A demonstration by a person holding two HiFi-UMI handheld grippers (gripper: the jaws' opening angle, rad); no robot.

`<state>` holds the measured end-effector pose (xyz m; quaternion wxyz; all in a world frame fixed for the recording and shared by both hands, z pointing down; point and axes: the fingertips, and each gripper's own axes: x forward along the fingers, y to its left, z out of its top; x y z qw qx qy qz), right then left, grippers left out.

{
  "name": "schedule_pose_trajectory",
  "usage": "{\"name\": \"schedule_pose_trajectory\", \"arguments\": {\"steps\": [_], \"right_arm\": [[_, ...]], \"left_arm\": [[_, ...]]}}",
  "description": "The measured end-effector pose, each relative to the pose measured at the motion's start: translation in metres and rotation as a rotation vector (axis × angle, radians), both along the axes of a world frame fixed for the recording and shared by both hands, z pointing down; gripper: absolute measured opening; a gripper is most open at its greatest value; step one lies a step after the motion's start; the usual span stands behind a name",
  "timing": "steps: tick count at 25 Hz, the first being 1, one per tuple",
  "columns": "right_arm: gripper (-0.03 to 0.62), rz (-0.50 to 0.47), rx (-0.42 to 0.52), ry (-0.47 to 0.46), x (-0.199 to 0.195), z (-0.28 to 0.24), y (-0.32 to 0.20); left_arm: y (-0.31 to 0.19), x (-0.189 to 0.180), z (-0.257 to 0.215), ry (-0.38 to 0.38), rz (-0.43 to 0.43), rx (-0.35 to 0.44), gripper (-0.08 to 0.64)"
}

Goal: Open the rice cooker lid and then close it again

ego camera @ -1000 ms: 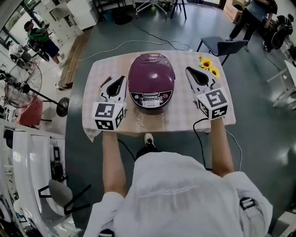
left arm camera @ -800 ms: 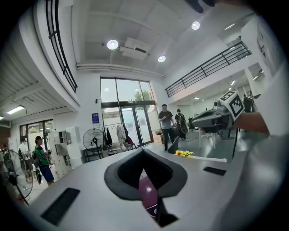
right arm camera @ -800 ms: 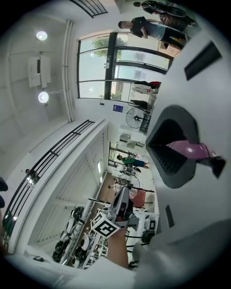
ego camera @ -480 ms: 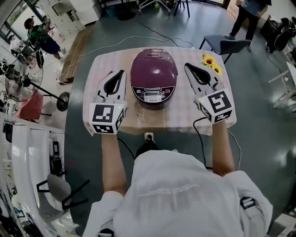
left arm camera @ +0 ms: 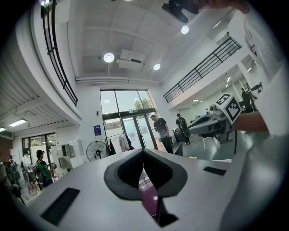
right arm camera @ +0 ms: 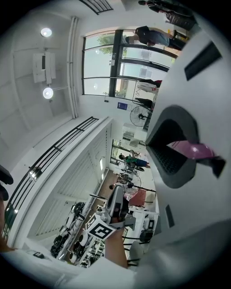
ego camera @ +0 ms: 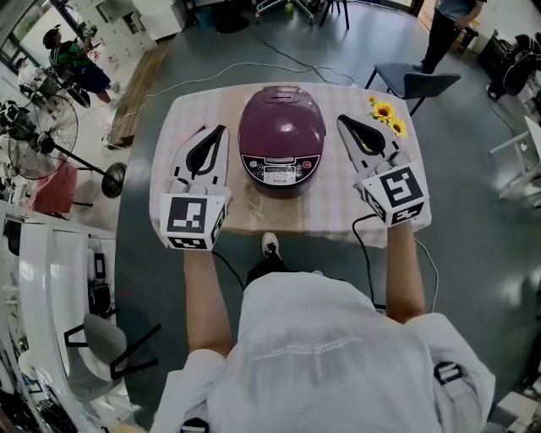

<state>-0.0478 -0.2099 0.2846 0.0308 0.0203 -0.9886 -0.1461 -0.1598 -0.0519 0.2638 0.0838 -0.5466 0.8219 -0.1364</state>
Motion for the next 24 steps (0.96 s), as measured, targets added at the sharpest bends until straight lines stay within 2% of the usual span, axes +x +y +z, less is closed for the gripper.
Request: {"name": "schedule_pose_trajectory", "arguments": {"steps": [24], "right_arm": [[0.025, 0.007, -0.021, 0.042, -0.004, 0.022, -0.01]], "left_arm": [[-0.009, -0.001, 0.022, 0.038, 0.023, -0.048, 0.017]]}}
